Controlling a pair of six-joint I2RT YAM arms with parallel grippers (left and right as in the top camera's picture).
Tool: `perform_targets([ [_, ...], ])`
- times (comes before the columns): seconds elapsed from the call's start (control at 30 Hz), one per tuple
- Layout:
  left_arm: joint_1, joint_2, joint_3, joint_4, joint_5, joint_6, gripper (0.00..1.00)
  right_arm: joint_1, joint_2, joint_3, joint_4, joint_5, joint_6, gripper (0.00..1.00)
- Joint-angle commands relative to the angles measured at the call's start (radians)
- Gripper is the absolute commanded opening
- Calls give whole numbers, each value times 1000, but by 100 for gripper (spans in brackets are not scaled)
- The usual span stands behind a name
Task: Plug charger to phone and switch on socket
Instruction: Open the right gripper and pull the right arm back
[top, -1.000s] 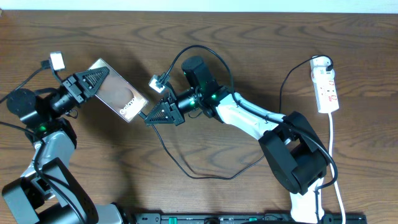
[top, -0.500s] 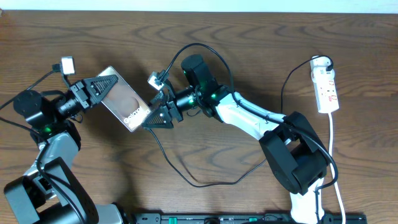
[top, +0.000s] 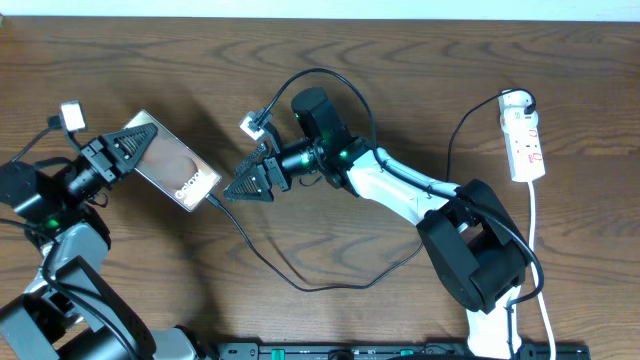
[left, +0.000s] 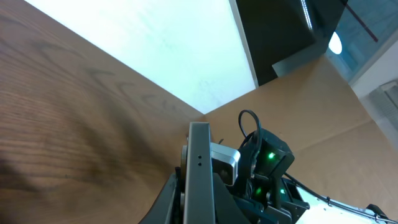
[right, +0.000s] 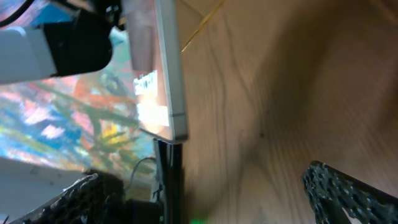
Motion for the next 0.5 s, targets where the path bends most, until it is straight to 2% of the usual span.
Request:
perform_targets([
  [0.0, 11, -14, 6, 11, 21, 11, 7, -23, -7, 18, -8, 65, 45, 99],
  [0.23, 11, -9, -44, 11, 20, 44, 7, -100, -103, 18, -127, 198, 44, 99],
  [0.47, 11, -5, -155, 11, -1, 71, 7, -166, -289, 18, -459, 487, -2, 99],
])
